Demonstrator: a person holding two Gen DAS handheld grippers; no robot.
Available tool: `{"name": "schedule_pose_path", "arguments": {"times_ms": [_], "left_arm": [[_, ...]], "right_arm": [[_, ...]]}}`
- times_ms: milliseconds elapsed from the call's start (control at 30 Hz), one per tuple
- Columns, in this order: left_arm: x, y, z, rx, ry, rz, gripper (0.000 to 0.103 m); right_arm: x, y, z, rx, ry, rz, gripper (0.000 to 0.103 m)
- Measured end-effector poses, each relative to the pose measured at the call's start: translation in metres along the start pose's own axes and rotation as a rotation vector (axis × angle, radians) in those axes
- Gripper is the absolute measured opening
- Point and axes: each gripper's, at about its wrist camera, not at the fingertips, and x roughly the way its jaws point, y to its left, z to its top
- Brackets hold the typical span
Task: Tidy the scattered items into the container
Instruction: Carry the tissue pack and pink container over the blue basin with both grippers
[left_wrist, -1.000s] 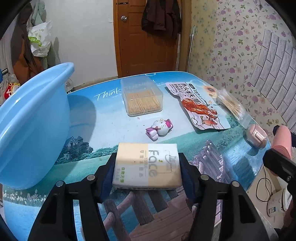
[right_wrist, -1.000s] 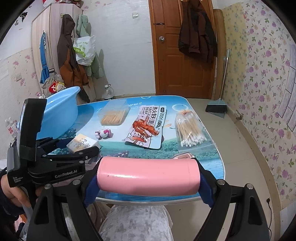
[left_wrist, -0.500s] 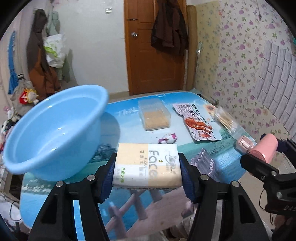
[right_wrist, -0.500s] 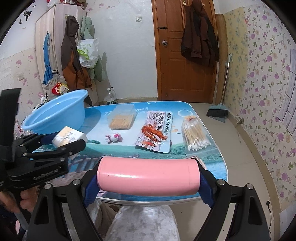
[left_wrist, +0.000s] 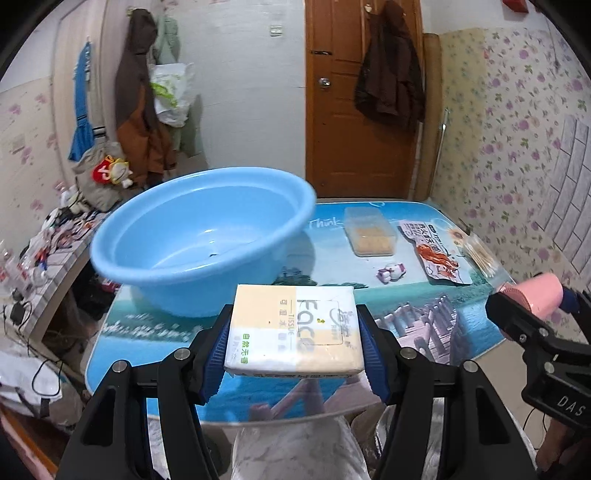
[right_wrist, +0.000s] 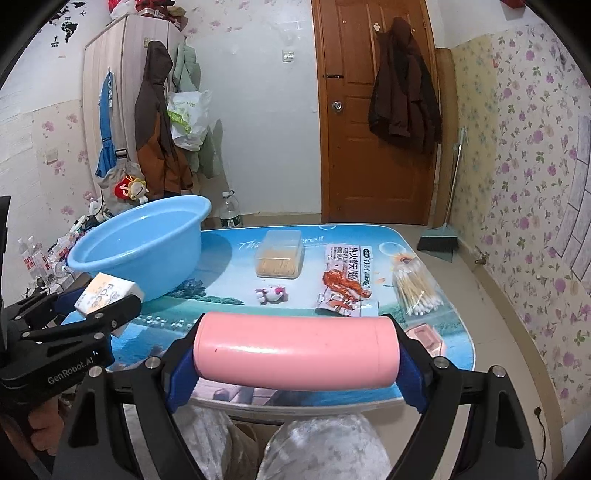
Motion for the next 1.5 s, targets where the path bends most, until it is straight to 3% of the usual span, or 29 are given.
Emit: {"name": "schedule_pose_path", "arguments": {"times_ms": [300, 533, 1500], "left_arm": [[-0.008, 0.005, -0.013, -0.029, 0.005, 0.010, 0.060], [-0.013, -0.002, -0.010, -0.013, -0.007, 0.002, 0.060], [-0.010, -0.007, -0.010, -0.009, 0.001, -0.001, 0.060]], "right_arm": [[-0.005, 0.011, -0.022, 0.006, 0.031, 0.023, 0.088], [-0.011, 0.010, -0.019, 0.001, 0.003, 0.025, 0.088], [-0.007, 0.003, -0.024, 0.020, 0.033, 0.032, 0.088]]}}
